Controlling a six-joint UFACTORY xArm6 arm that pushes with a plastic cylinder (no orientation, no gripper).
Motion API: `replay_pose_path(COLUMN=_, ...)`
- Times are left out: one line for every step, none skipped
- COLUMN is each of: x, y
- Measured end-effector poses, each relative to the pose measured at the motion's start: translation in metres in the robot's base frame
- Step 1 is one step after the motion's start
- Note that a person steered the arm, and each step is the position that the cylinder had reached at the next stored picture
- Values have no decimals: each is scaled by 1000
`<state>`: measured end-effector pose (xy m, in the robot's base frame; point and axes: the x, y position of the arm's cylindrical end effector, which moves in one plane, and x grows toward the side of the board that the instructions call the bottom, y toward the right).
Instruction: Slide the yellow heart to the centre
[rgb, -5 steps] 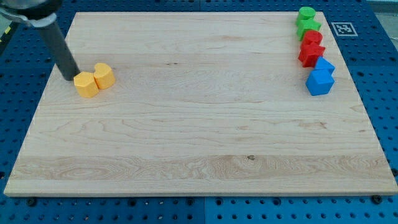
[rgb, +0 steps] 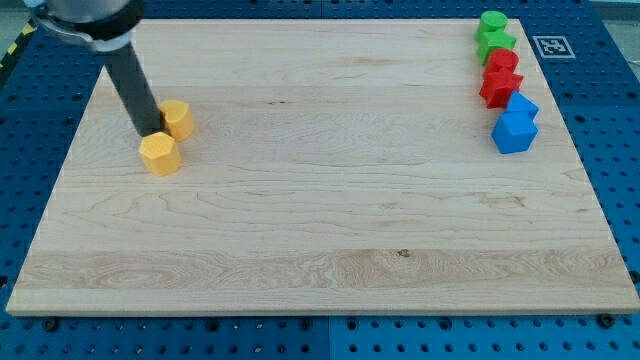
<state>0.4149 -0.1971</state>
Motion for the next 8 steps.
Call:
replay_pose_path(x=2, y=15)
replay_pose_path(x=-4, y=25)
replay_pose_path(x=-16, y=31)
replay_pose_path(x=-16, y=31)
replay_pose_path(x=-18, y=30)
replay_pose_path(x=-28, y=35)
replay_pose_path(x=-22, y=81)
replay_pose_path(x=-22, y=74)
